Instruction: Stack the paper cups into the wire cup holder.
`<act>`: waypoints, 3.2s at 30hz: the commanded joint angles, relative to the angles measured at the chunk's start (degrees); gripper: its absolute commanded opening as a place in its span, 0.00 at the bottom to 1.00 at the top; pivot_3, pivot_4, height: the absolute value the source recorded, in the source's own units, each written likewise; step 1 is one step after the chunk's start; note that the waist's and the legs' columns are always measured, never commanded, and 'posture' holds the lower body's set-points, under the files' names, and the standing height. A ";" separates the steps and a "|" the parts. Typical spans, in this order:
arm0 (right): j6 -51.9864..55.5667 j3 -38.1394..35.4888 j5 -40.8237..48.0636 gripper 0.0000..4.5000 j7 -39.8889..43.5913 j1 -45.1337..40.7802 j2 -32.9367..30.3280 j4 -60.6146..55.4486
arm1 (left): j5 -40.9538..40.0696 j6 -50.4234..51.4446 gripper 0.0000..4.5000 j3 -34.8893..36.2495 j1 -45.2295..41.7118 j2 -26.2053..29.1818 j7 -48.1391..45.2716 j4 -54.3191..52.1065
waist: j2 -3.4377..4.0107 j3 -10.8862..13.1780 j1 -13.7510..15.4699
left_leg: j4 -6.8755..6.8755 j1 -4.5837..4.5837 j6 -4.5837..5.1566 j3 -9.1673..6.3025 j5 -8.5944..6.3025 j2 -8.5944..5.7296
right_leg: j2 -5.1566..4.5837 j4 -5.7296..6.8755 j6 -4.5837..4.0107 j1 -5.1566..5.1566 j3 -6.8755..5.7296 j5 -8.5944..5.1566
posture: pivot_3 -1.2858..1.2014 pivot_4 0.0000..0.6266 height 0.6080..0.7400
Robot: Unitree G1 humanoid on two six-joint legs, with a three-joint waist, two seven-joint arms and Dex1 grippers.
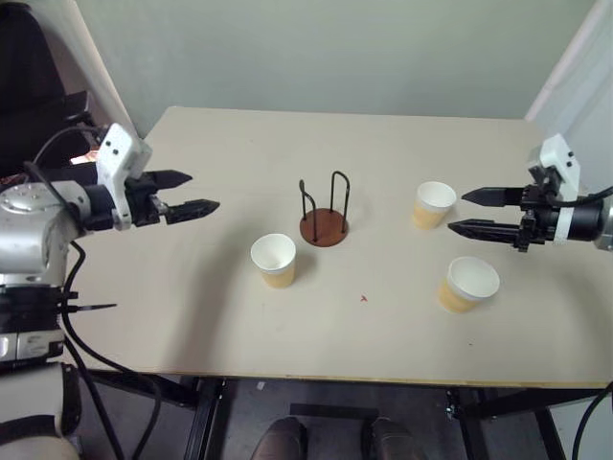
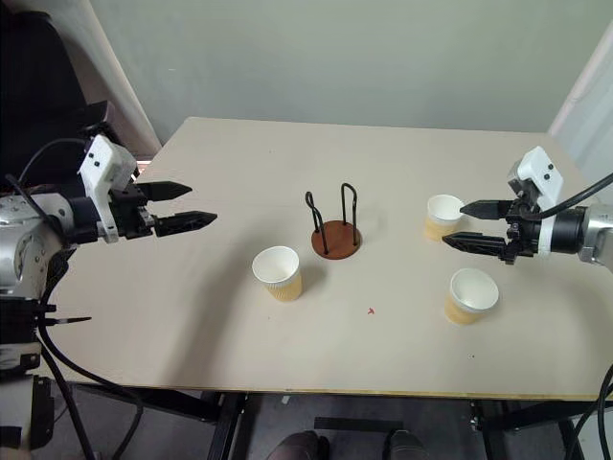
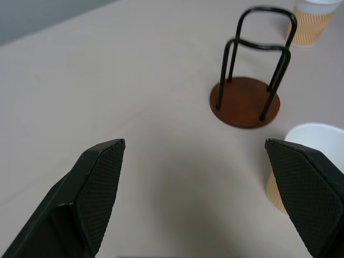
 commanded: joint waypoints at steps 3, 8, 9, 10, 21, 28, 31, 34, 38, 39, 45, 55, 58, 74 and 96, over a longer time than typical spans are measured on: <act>0.54 -3.69 1.30 0.84 -1.52 1.71 -0.29 -3.77 | 0.87 -1.58 1.00 -0.67 -1.66 -0.19 -1.05 0.93 | 0.00 0.00 -0.07 | -0.02 0.03 -0.02 0.00 -0.01 0.01 | 0.01 0.02 0.00 -0.01 0.00 0.00 | 0.52 0.24 1.00; 1.16 -4.58 1.83 0.84 -2.33 2.84 -0.42 -4.66 | 0.30 0.11 1.00 -0.66 -2.25 -1.83 0.31 -0.78 | 0.00 0.00 -0.12 | -0.02 0.01 -0.02 0.01 0.00 0.03 | 0.01 0.01 0.01 -0.02 -0.01 0.00 | 0.52 0.24 1.00; 0.80 -4.30 1.45 0.84 -2.18 2.60 -0.61 -4.08 | 0.00 0.96 1.00 -0.54 -2.31 -2.41 1.00 -1.59 | 0.00 0.00 -0.09 | -0.02 0.01 -0.03 0.01 0.00 0.03 | 0.02 0.01 0.01 -0.02 -0.01 0.00 | 0.52 0.24 1.00; 0.49 -4.03 1.06 0.84 -2.12 2.24 -0.78 -3.49 | -0.32 1.96 1.00 -0.51 -2.20 -2.94 1.60 -2.70 | 0.00 0.00 -0.08 | -0.01 0.01 -0.02 0.01 0.00 0.03 | 0.01 0.01 0.01 -0.01 -0.01 0.01 | 0.52 0.24 1.00; 1.45 -5.86 1.34 0.84 -2.37 1.86 -3.88 -4.23 | -2.52 11.51 1.00 -4.90 -5.30 -7.93 4.60 -12.08 | 0.00 0.00 0.03 | 0.02 0.00 -0.03 0.02 0.01 0.03 | 0.01 0.03 0.03 -0.01 -0.01 0.01 | 0.52 0.24 1.00; 1.20 -5.61 1.01 0.84 -2.98 1.49 -3.87 -4.02 | -2.03 17.50 1.00 -9.37 -6.90 -10.59 7.75 -14.85 | 0.00 0.00 -0.09 | 0.04 0.02 -0.05 0.07 0.03 0.03 | 0.00 0.03 0.08 0.00 0.00 0.06 | 0.52 0.24 1.00; 1.62 -6.45 1.39 0.84 -3.20 2.06 -4.22 -4.71 | -2.48 18.39 1.00 -10.86 -7.51 -11.61 7.57 -15.18 | 0.00 0.00 -0.06 | 0.04 0.02 -0.06 0.08 0.05 0.04 | 0.01 0.03 0.09 -0.01 0.00 0.07 | 0.52 0.24 1.00; 1.85 -7.11 1.53 0.84 -3.46 2.74 -4.48 -5.09 | -1.97 17.50 1.00 -12.76 -8.63 -11.86 6.23 -14.52 | 0.00 0.00 -0.04 | 0.04 0.01 -0.05 0.09 0.05 0.04 | 0.01 0.01 0.10 -0.01 0.01 0.07 | 0.52 0.24 1.00; 2.55 -8.18 1.98 0.84 -3.98 3.50 -4.82 -5.92 | 0.69 15.29 1.00 -15.07 -11.94 -13.23 6.43 -9.98 | -0.01 0.00 -0.01 | 0.07 0.01 -0.04 0.09 0.07 0.03 | 0.00 0.02 0.11 0.01 0.01 0.08 | 0.52 0.24 1.00; 2.75 -8.37 2.14 0.84 -4.11 3.65 -4.89 -6.17 | 1.05 15.05 1.00 -15.39 -12.51 -13.58 6.33 -9.14 | -0.01 0.00 0.00 | 0.07 0.01 -0.04 0.08 0.08 0.04 | 0.00 0.02 0.13 0.01 0.01 0.09 | 0.52 0.24 1.00; 3.52 -9.15 2.54 0.84 -4.21 4.07 -5.32 -6.88 | 3.20 13.36 1.00 -18.15 -14.53 -15.51 4.00 -5.38 | -0.01 0.00 0.03 | 0.07 0.01 -0.03 0.12 0.09 0.04 | 0.00 0.00 0.16 0.02 0.03 0.11 | 0.52 0.24 1.00; 6.97 -10.73 9.47 0.84 -2.58 3.00 -4.84 -10.65 | 7.07 8.69 1.00 -19.76 -17.35 -19.59 3.36 2.78 | -0.01 0.00 0.06 | 0.08 -0.02 0.00 0.19 0.12 0.03 | 0.00 -0.03 0.24 0.02 0.05 0.09 | 0.52 0.24 1.00; 8.45 -11.11 12.60 0.84 -2.34 2.45 -4.72 -11.84 | 8.29 7.41 1.00 -19.96 -18.36 -21.06 3.14 5.51 | -0.01 0.00 0.08 | 0.09 -0.03 0.04 0.23 0.14 0.03 | 0.00 -0.03 0.29 0.02 0.07 0.10 | 0.52 0.24 1.00; 7.72 -10.12 13.84 0.84 -2.91 1.89 -4.69 -12.28 | 13.04 0.77 1.00 -19.62 -19.54 -29.01 6.53 13.00 | -0.02 0.01 0.23 | 0.17 -0.04 0.11 0.36 0.18 0.03 | -0.01 -0.03 0.46 0.02 0.13 0.13 | 0.52 0.24 1.00; 7.24 -9.96 13.48 0.85 -2.68 2.32 -5.04 -11.78 | 11.26 -3.24 0.01 -16.21 -17.38 -31.55 7.10 11.71 | -0.02 0.01 0.32 | 0.31 -0.07 0.17 0.47 0.19 0.02 | 0.00 -0.03 0.57 0.03 0.17 0.19 | 0.52 0.24 1.00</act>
